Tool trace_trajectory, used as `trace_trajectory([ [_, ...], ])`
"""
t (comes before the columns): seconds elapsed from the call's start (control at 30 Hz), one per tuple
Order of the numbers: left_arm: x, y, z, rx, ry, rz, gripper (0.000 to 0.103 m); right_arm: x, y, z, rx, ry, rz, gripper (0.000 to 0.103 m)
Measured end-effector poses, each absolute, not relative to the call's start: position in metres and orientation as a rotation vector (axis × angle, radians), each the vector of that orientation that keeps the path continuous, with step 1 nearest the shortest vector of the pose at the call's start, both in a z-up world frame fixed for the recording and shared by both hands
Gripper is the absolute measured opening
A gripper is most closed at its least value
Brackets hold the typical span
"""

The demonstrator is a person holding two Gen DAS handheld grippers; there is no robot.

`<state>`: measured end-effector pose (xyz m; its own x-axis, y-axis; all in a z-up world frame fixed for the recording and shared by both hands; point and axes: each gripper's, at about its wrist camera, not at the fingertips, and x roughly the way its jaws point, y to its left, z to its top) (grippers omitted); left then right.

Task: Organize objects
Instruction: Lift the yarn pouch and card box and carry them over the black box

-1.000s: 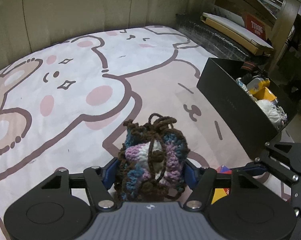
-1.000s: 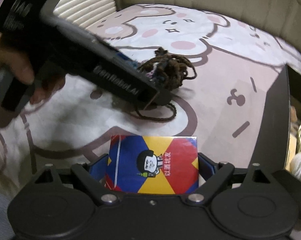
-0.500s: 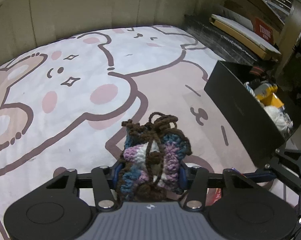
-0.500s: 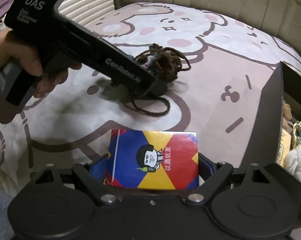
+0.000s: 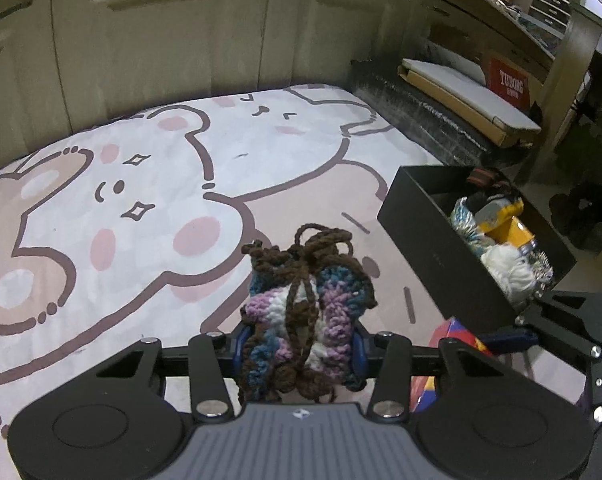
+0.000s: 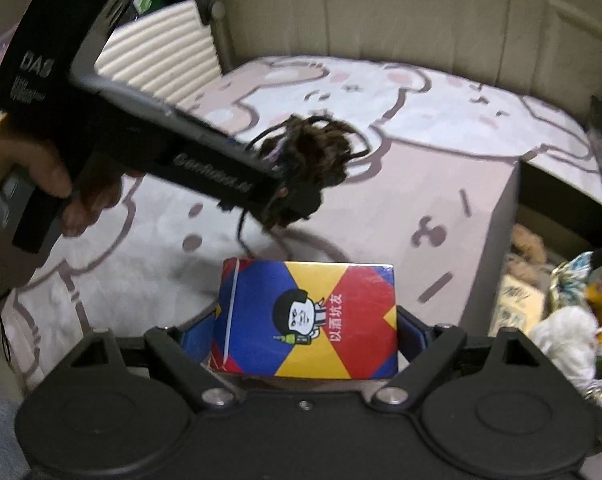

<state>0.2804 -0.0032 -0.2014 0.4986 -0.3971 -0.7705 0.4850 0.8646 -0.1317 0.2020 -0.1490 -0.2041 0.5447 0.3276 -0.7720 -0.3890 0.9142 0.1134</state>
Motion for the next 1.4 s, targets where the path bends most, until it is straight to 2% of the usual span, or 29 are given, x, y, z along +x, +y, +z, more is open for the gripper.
trace_trajectory([
  [0.63, 0.254, -0.001, -0.128, 0.178, 0.823, -0.472, 0.047, 0.199, -0.199, -0.123, -0.077, 0.744, 0.324, 0.090],
  [1.13, 0.241, -0.036, -0.068, 0.143, 0.777, -0.576, 0.047, 0.186, -0.269, -0.058, -0.051, 0.668, 0.215, 0.090],
  [1.4, 0.247, -0.064, -0.053, 0.159, 0.740, -0.625, 0.047, 0.183, -0.306, -0.049, -0.036, 0.653, 0.157, 0.090],
])
